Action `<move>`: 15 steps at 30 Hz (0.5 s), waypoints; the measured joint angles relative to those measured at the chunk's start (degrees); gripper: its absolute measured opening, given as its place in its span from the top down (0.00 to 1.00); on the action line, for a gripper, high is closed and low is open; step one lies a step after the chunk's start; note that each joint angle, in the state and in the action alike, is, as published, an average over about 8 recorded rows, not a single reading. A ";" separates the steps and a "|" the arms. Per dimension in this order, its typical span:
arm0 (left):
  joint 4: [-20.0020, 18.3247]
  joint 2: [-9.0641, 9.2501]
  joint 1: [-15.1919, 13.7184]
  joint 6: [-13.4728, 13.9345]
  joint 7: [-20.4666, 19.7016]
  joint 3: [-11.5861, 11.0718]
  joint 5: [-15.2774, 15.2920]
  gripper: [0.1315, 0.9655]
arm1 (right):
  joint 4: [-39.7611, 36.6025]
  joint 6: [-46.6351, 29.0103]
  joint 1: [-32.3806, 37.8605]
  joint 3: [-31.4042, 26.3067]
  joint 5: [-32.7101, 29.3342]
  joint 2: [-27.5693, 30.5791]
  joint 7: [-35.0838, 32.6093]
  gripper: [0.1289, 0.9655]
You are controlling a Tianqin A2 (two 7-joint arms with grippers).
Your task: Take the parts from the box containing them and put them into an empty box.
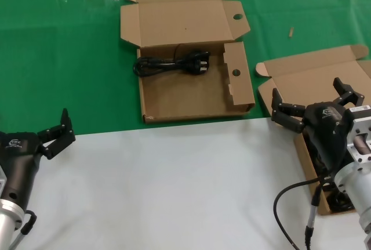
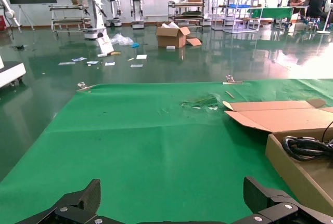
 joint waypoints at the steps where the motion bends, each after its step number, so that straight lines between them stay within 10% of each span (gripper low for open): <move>1: 0.00 0.00 0.00 0.00 0.00 0.00 0.00 0.00 | 0.00 0.00 0.00 0.00 0.00 0.00 0.00 0.00; 15: 0.00 0.00 0.00 0.00 0.00 0.00 0.00 0.00 | 0.00 0.00 0.00 0.00 0.00 0.00 0.00 0.00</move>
